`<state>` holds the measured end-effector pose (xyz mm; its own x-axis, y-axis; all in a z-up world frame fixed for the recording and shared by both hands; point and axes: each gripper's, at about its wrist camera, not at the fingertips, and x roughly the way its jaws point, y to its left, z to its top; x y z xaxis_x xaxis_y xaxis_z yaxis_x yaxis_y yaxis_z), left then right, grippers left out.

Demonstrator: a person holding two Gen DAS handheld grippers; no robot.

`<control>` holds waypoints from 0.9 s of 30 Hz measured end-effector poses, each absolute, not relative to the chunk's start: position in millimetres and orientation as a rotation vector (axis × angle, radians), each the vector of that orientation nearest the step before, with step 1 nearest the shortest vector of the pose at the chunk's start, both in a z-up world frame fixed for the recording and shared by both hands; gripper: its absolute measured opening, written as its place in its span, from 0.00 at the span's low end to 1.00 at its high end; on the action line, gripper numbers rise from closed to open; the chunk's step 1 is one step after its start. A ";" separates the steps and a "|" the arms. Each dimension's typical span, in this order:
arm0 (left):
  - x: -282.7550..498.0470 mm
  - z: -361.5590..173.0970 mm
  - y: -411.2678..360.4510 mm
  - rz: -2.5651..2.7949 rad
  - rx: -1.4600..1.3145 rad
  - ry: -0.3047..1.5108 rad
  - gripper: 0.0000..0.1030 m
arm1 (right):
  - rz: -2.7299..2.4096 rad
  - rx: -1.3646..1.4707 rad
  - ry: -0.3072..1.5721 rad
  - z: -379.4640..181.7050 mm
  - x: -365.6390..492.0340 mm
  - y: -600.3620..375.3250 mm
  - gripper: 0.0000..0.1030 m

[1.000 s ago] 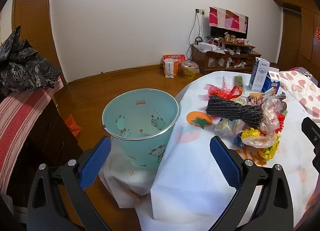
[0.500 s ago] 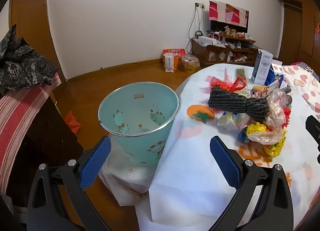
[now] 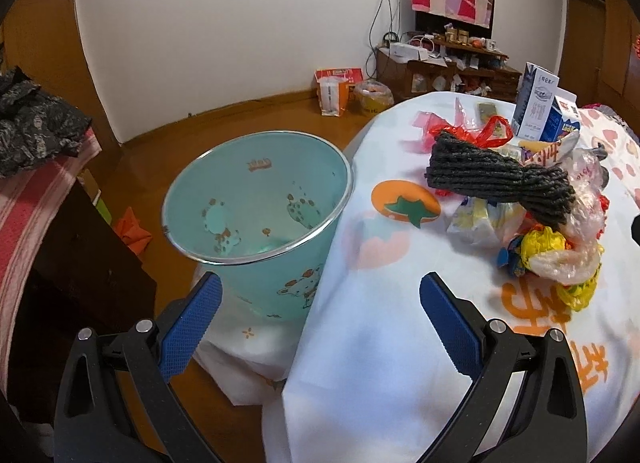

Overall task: Collect trash
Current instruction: 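Grasp the clear plastic bag with the right tool while the left tool grasps the black mesh net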

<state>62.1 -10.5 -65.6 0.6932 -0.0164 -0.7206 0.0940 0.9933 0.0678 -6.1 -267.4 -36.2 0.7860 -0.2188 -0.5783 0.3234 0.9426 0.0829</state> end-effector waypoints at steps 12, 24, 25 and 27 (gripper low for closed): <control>109.4 -37.3 -48.6 -0.174 0.090 0.762 0.82 | -0.138 0.302 0.747 -63.6 68.5 -271.1 0.47; 146.3 -51.1 -105.9 -0.310 0.072 0.808 0.61 | -0.114 0.300 0.691 -46.4 45.3 -287.8 0.36; 146.2 -51.9 -109.8 -0.326 0.074 0.802 0.51 | -0.119 0.299 0.688 -46.1 42.4 -288.8 0.36; 144.6 -53.0 -113.8 -0.365 0.073 0.798 0.31 | -0.124 0.304 0.684 -44.9 36.8 -290.7 0.36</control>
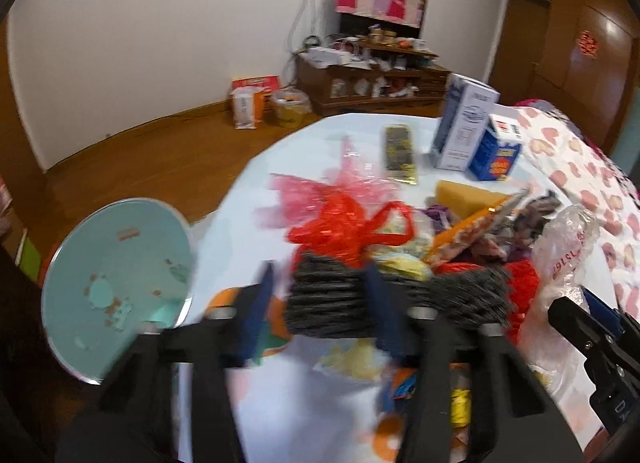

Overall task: Collect trash
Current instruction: 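Grasp the clear plastic bag with the right tool while the left tool grasps the black mesh net, then carry both items over the blue bin and open both tools to drop them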

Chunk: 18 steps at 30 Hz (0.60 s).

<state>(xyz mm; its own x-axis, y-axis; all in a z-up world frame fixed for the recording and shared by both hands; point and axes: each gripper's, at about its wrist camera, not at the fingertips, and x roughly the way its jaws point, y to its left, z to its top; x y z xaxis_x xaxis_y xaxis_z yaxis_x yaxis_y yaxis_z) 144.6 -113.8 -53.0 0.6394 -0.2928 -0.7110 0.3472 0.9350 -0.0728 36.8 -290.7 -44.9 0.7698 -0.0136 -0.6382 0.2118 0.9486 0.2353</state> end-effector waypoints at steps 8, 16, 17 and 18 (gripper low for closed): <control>123.0 -34.8 -106.5 -0.433 0.037 0.734 0.08 | -0.156 0.283 0.602 -25.1 17.8 -289.0 0.36; 99.5 0.0 -78.6 -0.395 0.043 0.626 0.08 | -0.160 0.243 0.525 -6.6 3.7 -277.8 0.37; 98.3 4.8 -73.1 -0.384 0.037 0.612 0.08 | -0.151 0.249 0.507 -3.7 1.8 -277.2 0.37; 97.2 9.0 -67.6 -0.371 0.030 0.599 0.08 | -0.140 0.240 0.485 0.7 0.1 -273.8 0.37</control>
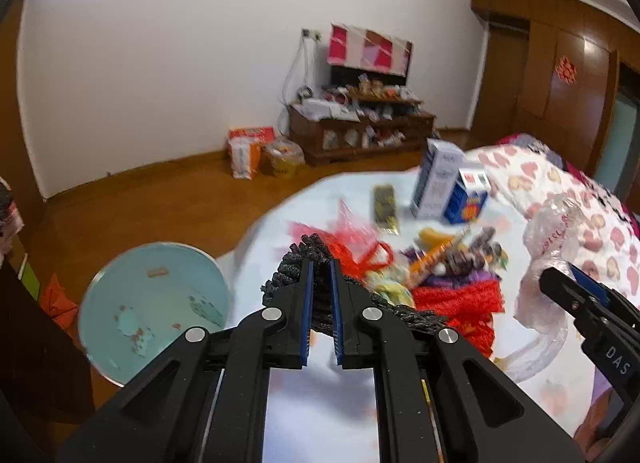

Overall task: Collect trash
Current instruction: 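Carry both items over the blue bin and open both tools to drop them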

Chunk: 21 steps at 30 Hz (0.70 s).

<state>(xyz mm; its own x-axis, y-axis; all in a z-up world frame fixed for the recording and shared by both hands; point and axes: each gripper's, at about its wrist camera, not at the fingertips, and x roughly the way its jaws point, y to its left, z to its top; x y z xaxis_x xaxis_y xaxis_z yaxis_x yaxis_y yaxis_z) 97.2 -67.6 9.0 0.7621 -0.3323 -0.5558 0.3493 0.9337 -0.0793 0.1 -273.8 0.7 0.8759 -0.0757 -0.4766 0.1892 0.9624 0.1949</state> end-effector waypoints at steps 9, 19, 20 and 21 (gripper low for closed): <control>113.9 35.9 9.9 -0.105 -0.021 0.518 0.08 | -0.004 0.192 0.517 16.9 47.3 -223.9 0.37; 142.8 12.5 83.9 0.149 0.002 0.562 0.08 | 0.221 0.165 0.624 -0.2 115.7 -128.8 0.37; 147.1 7.3 87.9 0.163 0.009 0.573 0.08 | 0.235 0.154 0.640 -4.7 123.7 -119.0 0.37; 149.4 3.0 90.5 0.170 0.013 0.582 0.08 | 0.247 0.148 0.655 -7.8 129.1 -112.9 0.37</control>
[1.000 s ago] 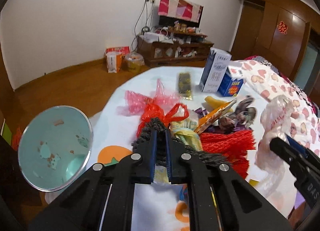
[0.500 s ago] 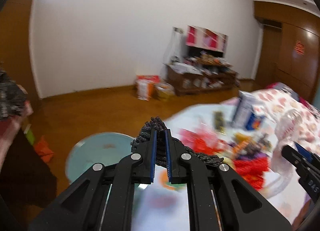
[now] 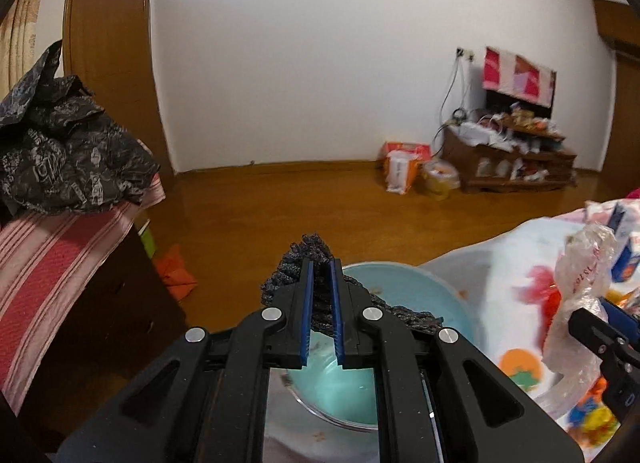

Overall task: Collect trash
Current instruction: 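Carry both items over the blue bin and open both tools to drop them, then move both tools back to the table and grasp the yellow wrapper with the left tool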

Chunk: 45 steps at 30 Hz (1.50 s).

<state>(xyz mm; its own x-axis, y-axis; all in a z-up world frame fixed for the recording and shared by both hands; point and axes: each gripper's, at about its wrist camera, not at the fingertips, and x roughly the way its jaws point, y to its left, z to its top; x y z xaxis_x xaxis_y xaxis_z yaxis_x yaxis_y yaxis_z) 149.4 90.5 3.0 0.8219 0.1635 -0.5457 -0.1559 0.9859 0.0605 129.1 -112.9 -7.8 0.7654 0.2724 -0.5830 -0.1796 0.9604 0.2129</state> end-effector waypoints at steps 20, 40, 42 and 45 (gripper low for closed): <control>198.5 -65.8 115.0 0.201 -0.002 0.760 0.39 | 0.378 0.149 0.900 -75.9 203.8 -60.2 0.67; 131.1 -33.0 58.3 0.138 0.007 0.686 0.87 | 0.084 0.113 0.695 -31.8 108.0 -151.4 0.71; 124.2 -30.0 46.5 0.114 0.019 0.679 0.88 | 0.056 0.117 0.684 -29.7 97.2 -165.7 0.71; 113.6 -28.4 26.1 0.050 0.024 0.682 0.89 | -0.003 0.128 0.666 -28.2 80.1 -187.5 0.71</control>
<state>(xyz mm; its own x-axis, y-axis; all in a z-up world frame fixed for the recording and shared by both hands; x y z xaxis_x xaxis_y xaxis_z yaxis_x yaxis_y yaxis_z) 113.6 26.1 -28.4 0.7753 0.0539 -0.6293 -0.0379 0.9985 0.0389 80.1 -187.5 -28.2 0.7865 0.0382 -0.6164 0.0439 0.9921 0.1176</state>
